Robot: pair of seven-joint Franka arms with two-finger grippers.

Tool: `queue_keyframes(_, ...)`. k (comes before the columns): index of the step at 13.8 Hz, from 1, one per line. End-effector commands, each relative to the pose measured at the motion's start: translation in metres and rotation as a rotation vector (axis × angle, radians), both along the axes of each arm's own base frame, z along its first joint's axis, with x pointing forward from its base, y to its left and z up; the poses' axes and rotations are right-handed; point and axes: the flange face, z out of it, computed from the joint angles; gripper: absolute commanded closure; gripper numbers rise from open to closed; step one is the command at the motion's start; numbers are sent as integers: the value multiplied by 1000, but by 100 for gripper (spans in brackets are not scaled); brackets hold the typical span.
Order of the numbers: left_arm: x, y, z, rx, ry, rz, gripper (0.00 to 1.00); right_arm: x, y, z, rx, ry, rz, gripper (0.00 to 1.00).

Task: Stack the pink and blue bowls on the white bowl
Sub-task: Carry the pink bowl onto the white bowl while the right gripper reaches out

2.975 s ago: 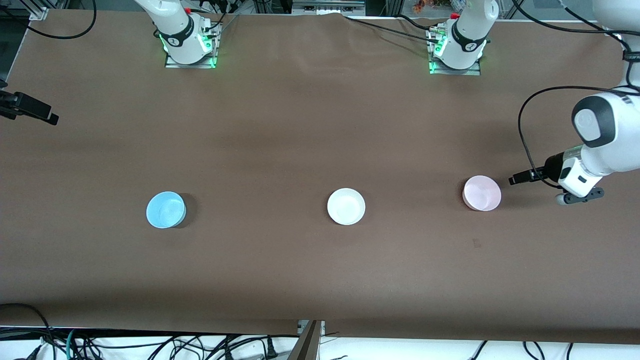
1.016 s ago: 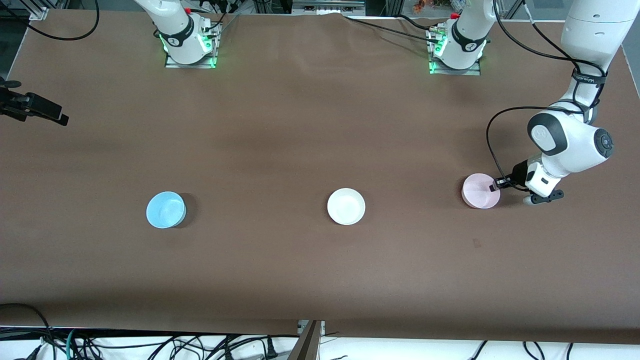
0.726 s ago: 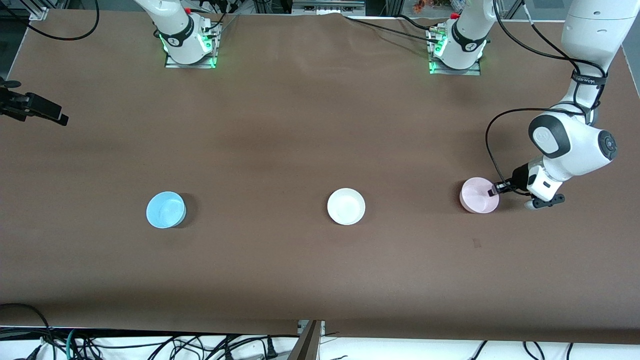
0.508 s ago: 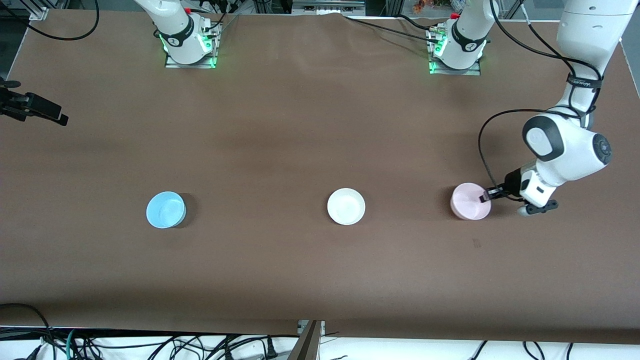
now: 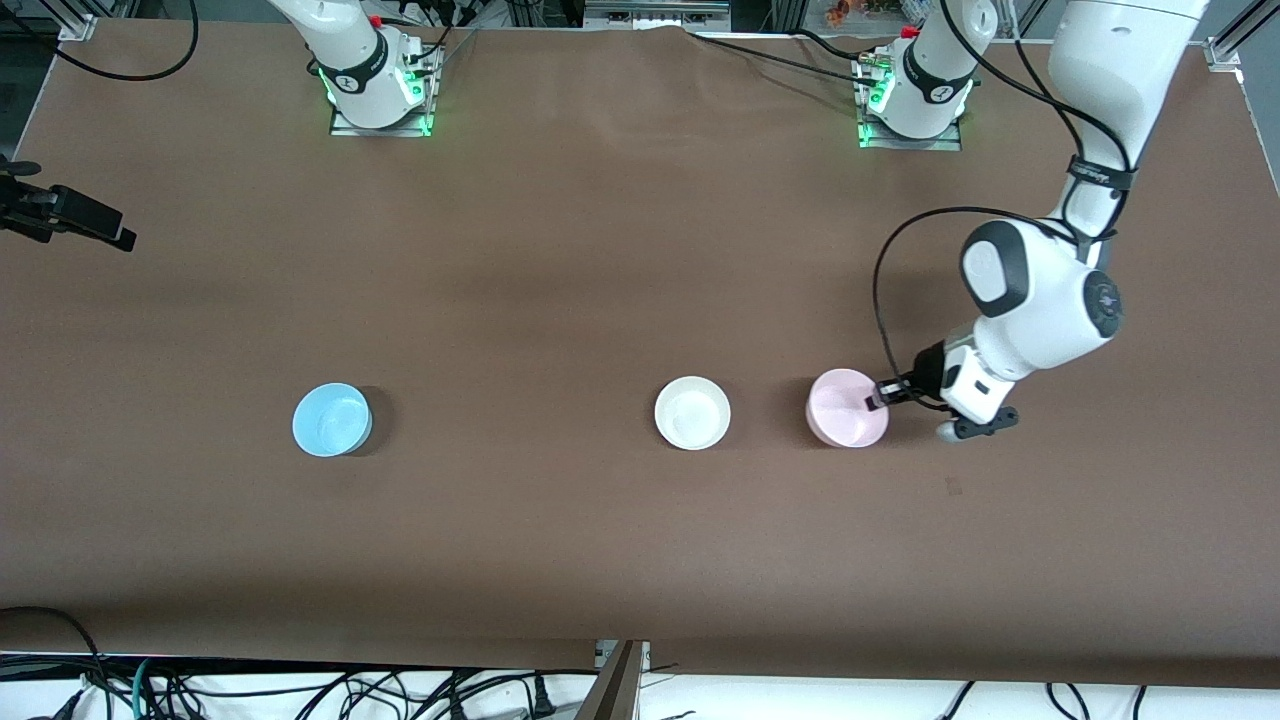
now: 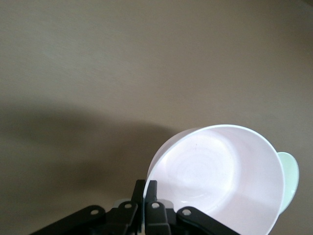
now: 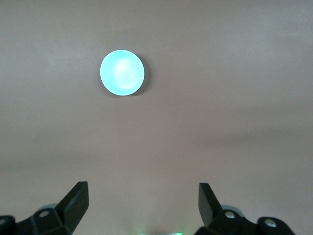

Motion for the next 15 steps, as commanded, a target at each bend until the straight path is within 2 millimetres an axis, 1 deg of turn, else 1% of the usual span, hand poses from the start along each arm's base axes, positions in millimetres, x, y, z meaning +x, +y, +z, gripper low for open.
queue_keyframes(1,12,-58,1,-29,33,40,98,4,-12,0,13,-5,-23,1)
queue_keyframes(3,18,-95,-2,-45,47,53,98,6,-13,2,9,-24,-23,1)
queue_keyframes(4,18,-116,-3,-46,46,35,98,8,-11,4,9,-38,-21,1)
queue_keyframes(5,17,-133,-8,-45,52,25,98,8,-11,4,8,-44,-21,1)
queue_keyframes(6,16,-149,-8,-45,54,20,98,11,-10,3,9,-52,-20,1)
queue_keyframes(8,11,-167,-10,-25,54,-2,98,22,-10,-13,25,-53,-21,1)
queue_keyframes(9,8,-172,-11,-20,55,-11,98,24,-10,-16,26,-50,-21,1)
queue_keyframes(11,1,-184,-15,-13,61,-32,98,40,-12,-43,25,-37,-23,1)
queue_keyframes(12,-1,-189,-18,3,58,-52,98,50,-12,-60,27,-34,-23,1)
queue_keyframes(13,-5,-194,-26,26,62,-67,98,59,-12,-74,43,-39,-30,1)
queue_keyframes(14,-8,-198,-30,46,64,-76,98,70,-11,-93,52,-43,-32,1)
queue_keyframes(15,-8,-198,-31,63,58,-84,98,83,-7,-121,61,-38,-29,1)
